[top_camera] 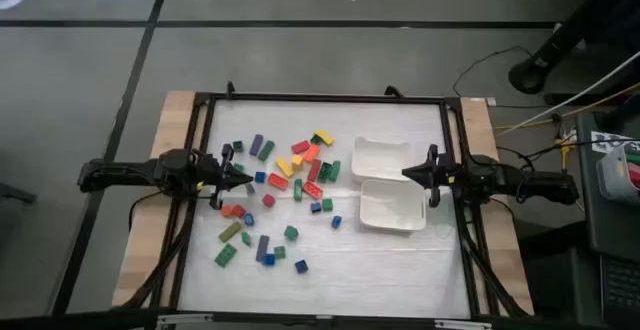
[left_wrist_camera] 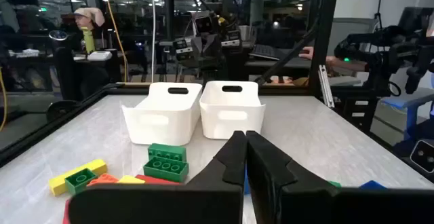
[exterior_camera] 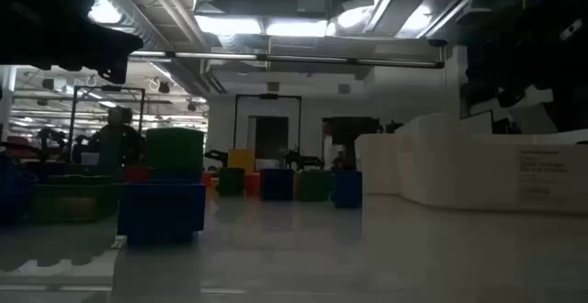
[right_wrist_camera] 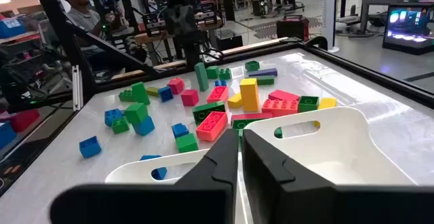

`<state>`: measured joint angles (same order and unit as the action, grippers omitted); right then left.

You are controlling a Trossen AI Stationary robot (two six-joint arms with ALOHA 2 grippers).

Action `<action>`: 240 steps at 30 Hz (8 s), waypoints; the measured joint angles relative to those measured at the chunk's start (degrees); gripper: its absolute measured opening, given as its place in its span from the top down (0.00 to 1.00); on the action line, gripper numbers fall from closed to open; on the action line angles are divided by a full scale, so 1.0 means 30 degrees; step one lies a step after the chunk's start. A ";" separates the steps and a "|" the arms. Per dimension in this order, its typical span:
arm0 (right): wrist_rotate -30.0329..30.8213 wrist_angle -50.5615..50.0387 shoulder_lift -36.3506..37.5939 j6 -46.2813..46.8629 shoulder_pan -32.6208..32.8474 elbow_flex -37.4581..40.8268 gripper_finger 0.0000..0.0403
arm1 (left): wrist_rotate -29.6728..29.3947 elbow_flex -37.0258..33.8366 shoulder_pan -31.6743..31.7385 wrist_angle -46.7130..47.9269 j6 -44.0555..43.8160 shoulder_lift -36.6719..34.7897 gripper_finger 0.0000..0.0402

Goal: Sort blocks by size

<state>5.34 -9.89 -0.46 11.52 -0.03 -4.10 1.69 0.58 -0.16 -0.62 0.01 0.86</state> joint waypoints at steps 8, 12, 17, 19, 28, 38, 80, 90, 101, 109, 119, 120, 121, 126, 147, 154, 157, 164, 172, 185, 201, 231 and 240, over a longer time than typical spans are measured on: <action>0.0000 0.0000 0.0000 0.0001 0.0000 -0.0004 0.94 | 0.0001 -0.0001 -0.0006 0.0006 0.0005 -0.0001 1.00; 0.0000 0.0000 -0.0004 0.0003 0.0007 -0.0001 0.94 | -0.0006 0.0004 -0.0004 0.0006 0.0000 -0.0004 1.00; 0.0000 0.0000 -0.0004 -0.0003 0.0000 -0.0003 0.94 | 0.0001 0.0001 -0.0005 -0.0001 0.0001 0.0000 1.00; 0.0000 0.0000 -0.0004 0.0004 0.0007 0.0000 0.94 | 0.0001 -0.0001 -0.0007 0.0006 -0.0001 -0.0007 1.00; 0.0000 0.0000 -0.0003 0.0003 0.0003 0.0000 0.94 | -0.0003 -0.0001 -0.0004 -0.0001 0.0006 -0.0006 1.00; 0.0000 0.0007 -0.0004 0.0004 0.0000 -0.0001 0.94 | 0.0001 -0.0001 0.0007 -0.0006 0.0307 0.0000 1.00; 0.0583 0.1858 -0.0004 0.0222 0.0000 0.0033 0.94 | -0.3263 -0.0015 0.0153 -0.2433 0.0491 0.0047 1.00; 0.0590 0.1858 -0.0002 0.0217 0.0001 0.0015 0.94 | -0.3278 -0.0009 0.1300 -0.3886 -0.0964 0.1696 0.84; 0.0620 0.2107 -0.0004 0.0215 0.0002 0.0010 0.94 | -0.3285 0.0496 0.2521 -0.8809 -0.2244 0.5911 0.59; 0.1349 0.2288 -0.0003 0.0208 0.0007 0.0007 0.94 | -0.3270 0.3771 0.3176 -0.8805 0.0049 1.1375 0.55; 0.1384 0.2266 -0.0002 0.0208 0.0000 0.0007 0.94 | -0.1978 0.8357 0.4401 -0.4431 0.2978 1.7462 0.55; 0.1384 0.2266 -0.0004 0.0208 0.0000 0.0007 0.94 | -0.1670 0.8668 0.4508 -0.4349 0.3163 1.8030 0.55; 0.1384 0.2262 0.0000 0.0208 0.0005 0.0007 0.94 | -0.1397 0.8961 0.4617 -0.4350 0.3212 1.8594 0.55; 0.1384 0.2244 0.0000 0.0215 0.0000 0.0007 0.92 | -0.0095 1.0205 0.5372 -0.4124 0.3218 2.1129 0.55; 0.1377 0.1986 -0.0004 0.0215 0.0000 0.0000 0.67 | 0.3719 1.3995 0.6880 0.1657 0.8112 2.6616 0.55; 0.1377 0.1654 -0.0006 0.0215 0.0006 -0.0007 0.67 | 0.3744 1.3995 0.6914 0.1640 0.9227 2.7770 0.55; 0.1377 0.1654 -0.0011 0.0215 0.0000 -0.0007 0.67 | 0.3753 1.3995 0.6992 0.1551 0.9296 2.8048 0.55; 0.1377 0.1644 -0.0011 0.0210 0.0000 -0.0007 0.67 | 0.3732 1.3995 0.7606 0.1516 0.9678 2.8433 0.55; 0.1374 0.1219 -0.0011 0.0211 0.0007 -0.0007 0.67 | 0.3756 1.3995 0.7861 0.1729 1.0017 2.8436 0.55; 0.1375 0.1080 -0.0011 0.0215 0.0003 -0.0007 0.67 | 0.4744 1.3995 0.7861 0.2217 1.0010 2.8450 0.55; 0.1370 0.1100 -0.0013 0.0215 0.0005 -0.0007 0.67 | 0.4431 1.3988 0.7861 0.1487 1.0010 3.0500 0.55; 0.1370 0.0889 -0.0018 0.0208 0.0000 -0.0007 0.67 | 0.4386 1.6466 0.6762 -0.6746 0.5574 3.0972 0.70; 0.1384 0.0867 -0.0018 0.0208 0.0005 -0.0007 0.67 | 0.4393 1.7783 0.5151 -1.3449 0.3132 3.4379 0.69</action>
<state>9.50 -7.29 -0.51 12.14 -0.02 -4.12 14.87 53.93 15.29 -40.97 9.41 104.00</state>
